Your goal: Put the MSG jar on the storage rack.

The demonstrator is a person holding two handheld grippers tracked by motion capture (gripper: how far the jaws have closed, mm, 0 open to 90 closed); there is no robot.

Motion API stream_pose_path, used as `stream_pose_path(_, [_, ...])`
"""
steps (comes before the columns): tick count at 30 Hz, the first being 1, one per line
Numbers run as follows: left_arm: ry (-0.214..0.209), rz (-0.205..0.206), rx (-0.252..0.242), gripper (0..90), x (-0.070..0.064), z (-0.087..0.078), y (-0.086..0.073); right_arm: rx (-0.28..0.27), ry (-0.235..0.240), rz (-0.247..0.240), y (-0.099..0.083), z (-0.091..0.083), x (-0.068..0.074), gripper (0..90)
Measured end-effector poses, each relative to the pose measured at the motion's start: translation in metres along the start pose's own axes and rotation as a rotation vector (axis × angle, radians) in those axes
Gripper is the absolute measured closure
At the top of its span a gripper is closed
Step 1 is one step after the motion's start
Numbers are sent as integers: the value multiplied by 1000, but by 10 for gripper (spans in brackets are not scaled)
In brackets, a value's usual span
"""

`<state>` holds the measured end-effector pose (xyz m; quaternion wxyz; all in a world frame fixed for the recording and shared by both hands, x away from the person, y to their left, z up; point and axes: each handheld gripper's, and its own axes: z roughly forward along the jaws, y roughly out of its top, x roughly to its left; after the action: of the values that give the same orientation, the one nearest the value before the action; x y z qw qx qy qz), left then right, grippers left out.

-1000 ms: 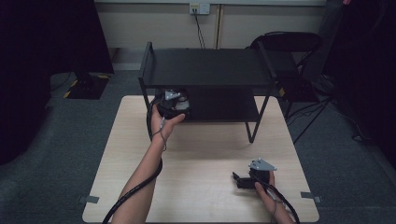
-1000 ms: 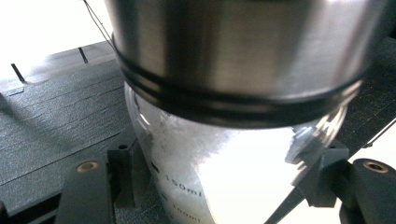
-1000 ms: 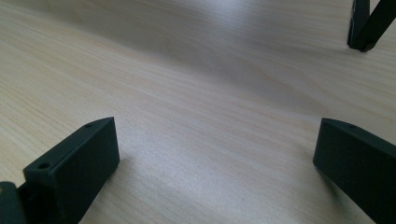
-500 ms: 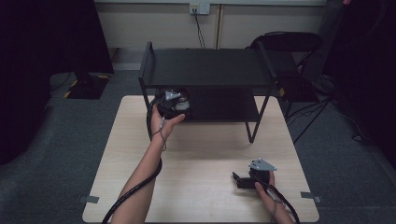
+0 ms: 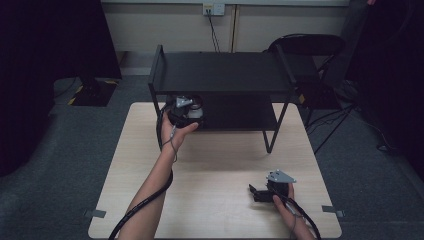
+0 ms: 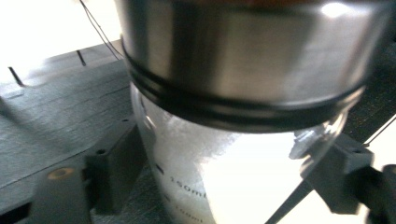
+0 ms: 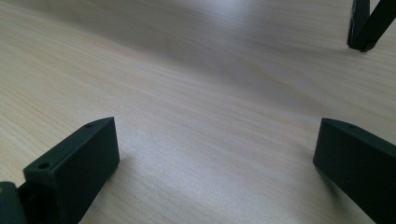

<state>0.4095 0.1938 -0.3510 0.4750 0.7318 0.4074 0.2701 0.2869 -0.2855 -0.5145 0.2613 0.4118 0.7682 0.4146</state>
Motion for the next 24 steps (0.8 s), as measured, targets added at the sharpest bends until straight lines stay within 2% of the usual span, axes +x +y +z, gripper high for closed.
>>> stream_pose_path(3, [4, -8, 1, 117, -1, -2, -1, 0, 0, -1, 0, 0, 0, 0])
stream_pose_path(7, [12, -5, 5, 81, -3, -5, -2, 0, 0, -1, 0, 0, 0, 0])
stream_pose_path(10, [-2, 1, 16, 53, -4, -6, -2, 0, 0, -1, 0, 0, 0, 0])
stream_pose_path(12, [2, -18, 8, 35, -7, -7, -5, 0, 0, -1, 0, 0, 0, 0])
stream_pose_path(13, [0, -11, 13, 25, -7, -9, -5, 0, 0, -1, 0, 0, 0, 0])
stream_pose_path(17, [-7, -33, 1, 15, -9, -15, -13, 0, 0, -1, 0, 0, 0, 0])
stream_pose_path(20, [-25, -24, -8, 15, -10, -23, -18, 0, 0, -1, 0, 0, 0, 0])
stream_pose_path(24, [-39, -19, 7, 7, -13, -33, -25, 0, 0, -1, 0, 0, 0, 0])
